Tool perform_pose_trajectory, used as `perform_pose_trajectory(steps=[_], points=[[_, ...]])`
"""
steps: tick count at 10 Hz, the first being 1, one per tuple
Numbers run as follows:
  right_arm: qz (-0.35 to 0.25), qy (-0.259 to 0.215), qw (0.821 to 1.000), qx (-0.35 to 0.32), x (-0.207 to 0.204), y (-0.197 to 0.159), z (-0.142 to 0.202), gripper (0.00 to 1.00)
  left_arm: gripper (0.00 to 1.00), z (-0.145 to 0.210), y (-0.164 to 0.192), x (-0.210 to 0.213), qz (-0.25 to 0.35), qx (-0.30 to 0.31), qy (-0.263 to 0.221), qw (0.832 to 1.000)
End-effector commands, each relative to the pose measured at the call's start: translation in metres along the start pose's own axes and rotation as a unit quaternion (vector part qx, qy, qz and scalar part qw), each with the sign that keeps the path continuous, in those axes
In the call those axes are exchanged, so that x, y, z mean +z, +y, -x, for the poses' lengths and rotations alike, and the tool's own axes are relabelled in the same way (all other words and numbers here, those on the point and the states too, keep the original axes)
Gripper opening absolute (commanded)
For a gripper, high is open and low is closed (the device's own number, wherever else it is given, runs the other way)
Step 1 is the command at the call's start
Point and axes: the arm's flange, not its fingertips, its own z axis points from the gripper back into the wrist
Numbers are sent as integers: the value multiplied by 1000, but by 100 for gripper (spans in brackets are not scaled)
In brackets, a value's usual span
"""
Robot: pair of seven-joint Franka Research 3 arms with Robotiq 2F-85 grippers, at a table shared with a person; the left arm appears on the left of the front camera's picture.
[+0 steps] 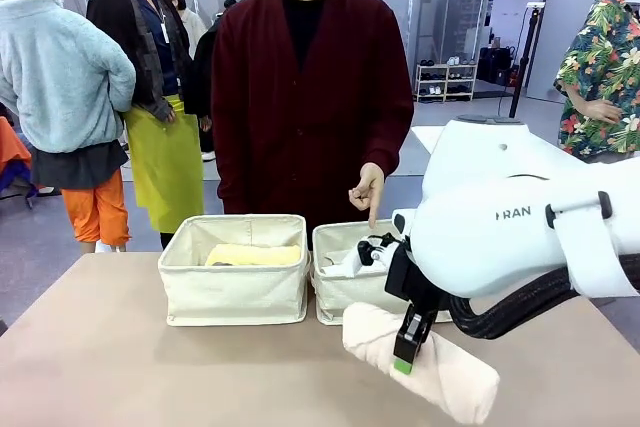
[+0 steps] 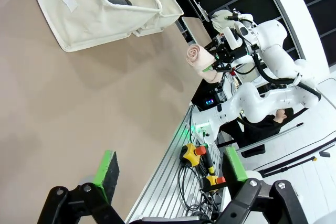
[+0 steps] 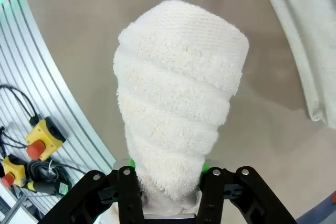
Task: Divide the towels into two baskets.
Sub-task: Pick up one hotel-folded towel from the bottom of the table and place it in the Fabric basket indicated by the person.
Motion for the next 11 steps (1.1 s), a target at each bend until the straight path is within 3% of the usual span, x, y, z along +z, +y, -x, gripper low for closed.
perform_pose_trajectory(steps=[1, 2, 3, 4, 6, 8, 11], points=[[58, -55, 995, 66, 26, -4, -9, 37, 100, 3, -5, 2, 4, -2, 0, 1000], [77, -77, 985, 134, 42, -10, -22, 37, 100, 3, -5, 2, 4, -2, 0, 1000], [169, -126, 965, 159, 59, -29, -47, 37, 100, 3, -5, 2, 4, -2, 0, 1000], [144, -106, 952, 247, 71, -43, -65, 37, 100, 3, -5, 2, 4, -2, 0, 1000], [160, -54, 942, 289, 81, -69, -95, 37, 100, 3, -5, 2, 4, -2, 0, 1000], [176, 18, 938, 298, 85, -106, -119, 37, 100, 3, -5, 2, 4, -2, 0, 1000], [159, 25, 944, 289, 73, -164, -152, 37, 100, 3, -5, 2, 4, -2, 0, 1000]])
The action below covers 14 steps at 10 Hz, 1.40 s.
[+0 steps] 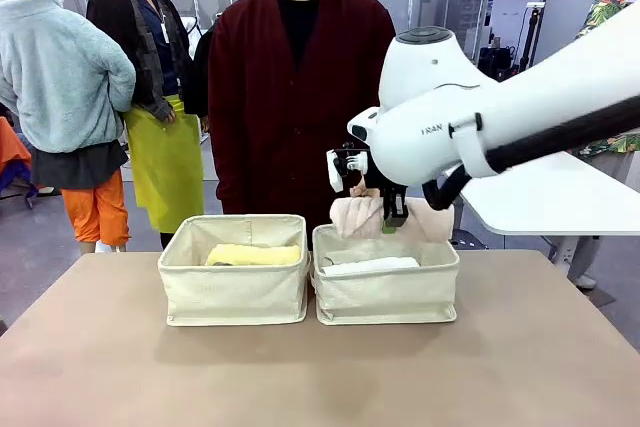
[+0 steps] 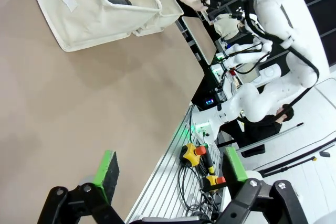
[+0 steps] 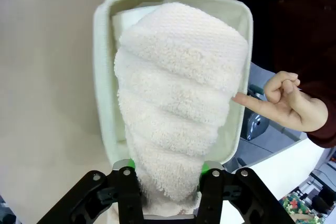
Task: Divide the towels into two baskets.
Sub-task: Pick up one hotel-folded towel from the bottom of the table and place it in the Fabric basket indicated by the person.
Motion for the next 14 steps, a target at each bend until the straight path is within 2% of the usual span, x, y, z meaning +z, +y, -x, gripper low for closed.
perform_pose_trajectory(steps=[1, 5, 8, 9, 10, 11, 13, 14], points=[[-10, 18, 1000, 4, -17, -35, -12, 37, 100, 3, -5, 3, 4, -2, -1, 1000], [-54, 40, 998, 11, -81, -70, -11, 37, 100, 3, -5, 3, 4, -2, -1, 1000], [-77, 43, 996, 5, -106, -71, -12, 37, 100, 3, -5, 3, 4, -2, -1, 1000], [-79, 39, 996, 1, -108, -71, -12, 68, 100, 3, -5, 3, 4, -2, -1, 1000], [-80, 41, 996, 4, -108, -69, -13, 74, 100, 3, -5, 3, 4, -2, -1, 1000], [-77, 44, 996, 5, -109, -67, -15, 100, 100, 3, -5, 3, 4, -2, -1, 1000], [-68, 41, 997, 5, -104, -62, -18, 100, 100, 3, -5, 3, 4, -2, -1, 1000], [-63, 40, 997, 2, -99, -58, -17, 97, 100, 3, -5, 3, 4, -2, -1, 1000]])
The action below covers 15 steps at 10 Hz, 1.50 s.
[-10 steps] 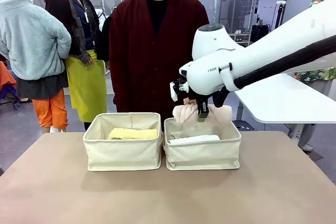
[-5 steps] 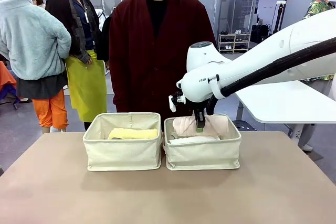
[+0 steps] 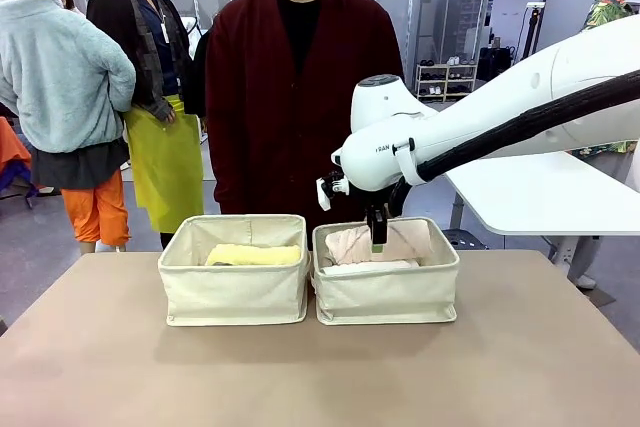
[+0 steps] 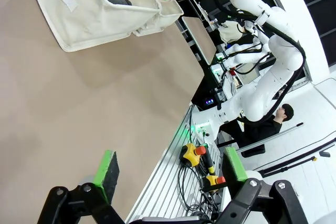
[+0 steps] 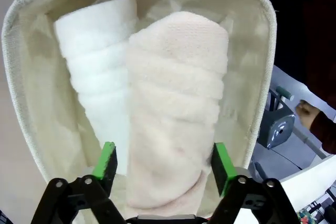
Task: Divide the towels into two baskets.
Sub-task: Pick up one hotel-folded towel from the bottom of the table and place it in the Fabric basket indicated by the person.
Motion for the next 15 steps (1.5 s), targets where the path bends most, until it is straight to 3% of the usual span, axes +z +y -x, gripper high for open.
perform_pose_trajectory(steps=[1, 3, 4, 13, 15], points=[[18, 0, 1000, -7, 12, 15, 6, 100, 100, 3, -5, 3, 4, -2, -1, 1000], [53, -19, 997, -51, 26, 37, 20, 100, 100, 3, -5, 3, 4, -2, -1, 1000], [11, -4, 1000, -2, 14, 4, 1, 100, 100, 3, -5, 3, 4, -2, -1, 1000], [11, -4, 1000, -2, 14, 4, 1, 100, 100, 3, -5, 3, 4, -2, -1, 1000], [13, -28, 999, -28, 27, 20, 7, 100, 100, 3, -5, 3, 4, -2, -1, 1000]])
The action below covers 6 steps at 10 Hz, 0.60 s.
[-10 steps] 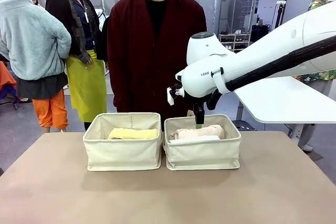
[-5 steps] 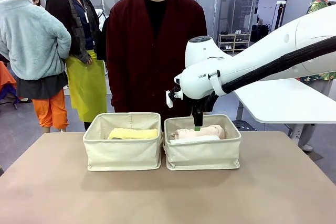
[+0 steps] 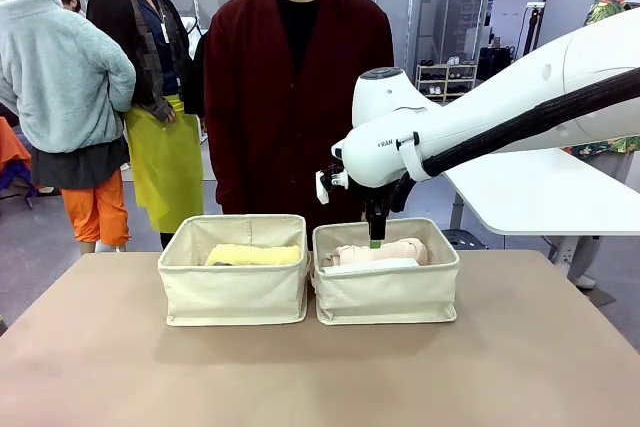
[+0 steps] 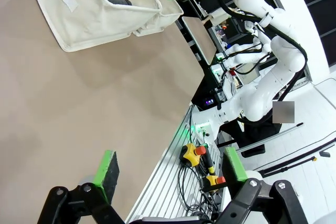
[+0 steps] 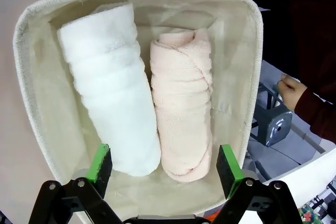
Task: Divide the towels into two baskets.
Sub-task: Pick up one hotel-folded towel from the bottom of the table and place it in the Fabric basket indicated by the person.
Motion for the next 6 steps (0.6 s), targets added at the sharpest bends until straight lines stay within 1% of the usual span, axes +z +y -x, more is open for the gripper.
perform_pose_trajectory(steps=[1, 2, 3, 4, 6], points=[[-5, -22, 1000, -18, 33, 33, 18, 100, 100, 3, -5, 3, 4, -2, -1, 1000], [-12, -26, 999, -30, 54, 50, 33, 100, 100, 3, -5, 3, 4, -2, -1, 1000], [-15, -39, 998, -39, 74, 66, 49, 100, 100, 3, -5, 3, 4, -2, -1, 1000], [-26, -60, 996, -68, 91, 80, 71, 100, 100, 3, -5, 3, 4, -2, -1, 1000], [-56, -111, 982, -144, 110, 107, 131, 100, 100, 3, -5, 3, 4, -2, -1, 1000]])
